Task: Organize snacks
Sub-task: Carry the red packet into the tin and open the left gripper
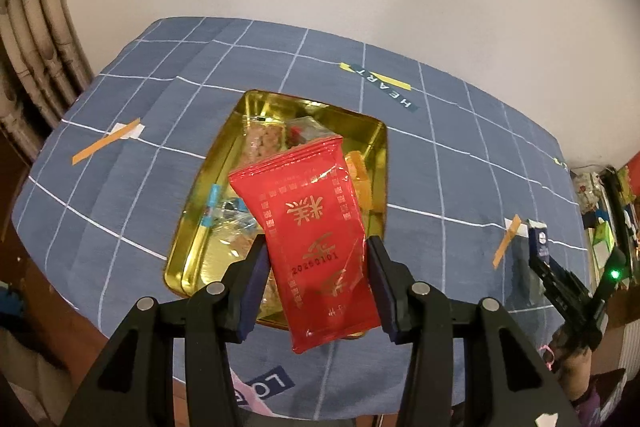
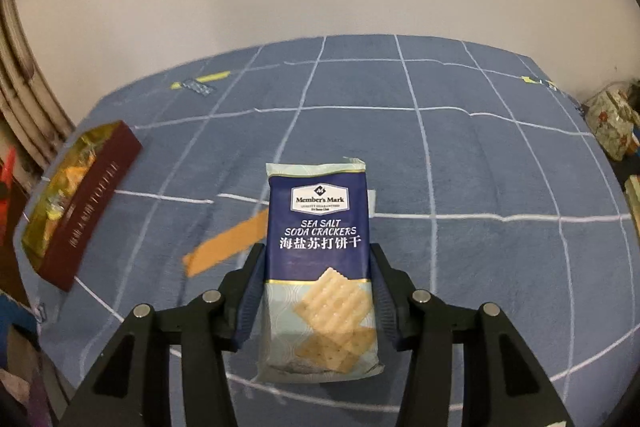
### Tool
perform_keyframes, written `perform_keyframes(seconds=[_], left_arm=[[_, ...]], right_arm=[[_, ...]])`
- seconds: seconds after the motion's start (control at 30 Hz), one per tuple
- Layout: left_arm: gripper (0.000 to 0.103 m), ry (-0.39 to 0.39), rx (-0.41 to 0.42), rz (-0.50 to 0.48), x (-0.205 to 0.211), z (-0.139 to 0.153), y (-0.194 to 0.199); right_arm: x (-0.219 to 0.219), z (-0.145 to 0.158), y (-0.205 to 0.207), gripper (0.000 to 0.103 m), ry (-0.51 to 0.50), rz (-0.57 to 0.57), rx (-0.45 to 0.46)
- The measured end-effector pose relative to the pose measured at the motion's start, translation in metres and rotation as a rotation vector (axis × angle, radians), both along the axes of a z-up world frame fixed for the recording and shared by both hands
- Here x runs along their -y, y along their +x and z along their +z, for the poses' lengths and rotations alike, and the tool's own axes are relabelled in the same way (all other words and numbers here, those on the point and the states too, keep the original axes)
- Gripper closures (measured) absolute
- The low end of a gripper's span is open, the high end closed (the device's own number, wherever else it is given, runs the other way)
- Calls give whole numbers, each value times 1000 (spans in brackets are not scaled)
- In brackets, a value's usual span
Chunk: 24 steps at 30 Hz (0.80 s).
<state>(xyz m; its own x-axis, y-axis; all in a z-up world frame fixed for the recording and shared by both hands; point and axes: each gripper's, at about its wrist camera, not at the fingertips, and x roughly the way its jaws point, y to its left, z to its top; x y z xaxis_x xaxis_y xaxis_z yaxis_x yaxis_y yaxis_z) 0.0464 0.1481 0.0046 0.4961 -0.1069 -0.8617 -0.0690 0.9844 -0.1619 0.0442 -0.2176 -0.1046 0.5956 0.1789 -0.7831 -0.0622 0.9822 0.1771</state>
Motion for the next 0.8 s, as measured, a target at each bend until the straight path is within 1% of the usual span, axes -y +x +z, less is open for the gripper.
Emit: perform_keyframes(seconds=[0.1,0.37,0.8], left_arm=[[59,1,-1,-7,-3,-5,0],[59,20,-28,-52,6,-22,7],[59,99,-39,-85,15,-42,26]], right_arm=[[-4,-2,-6,53,9,-12,0],[-6,-3,-8,53,15,-7,-9],[-3,-9,-8,53,45,-18,-30]])
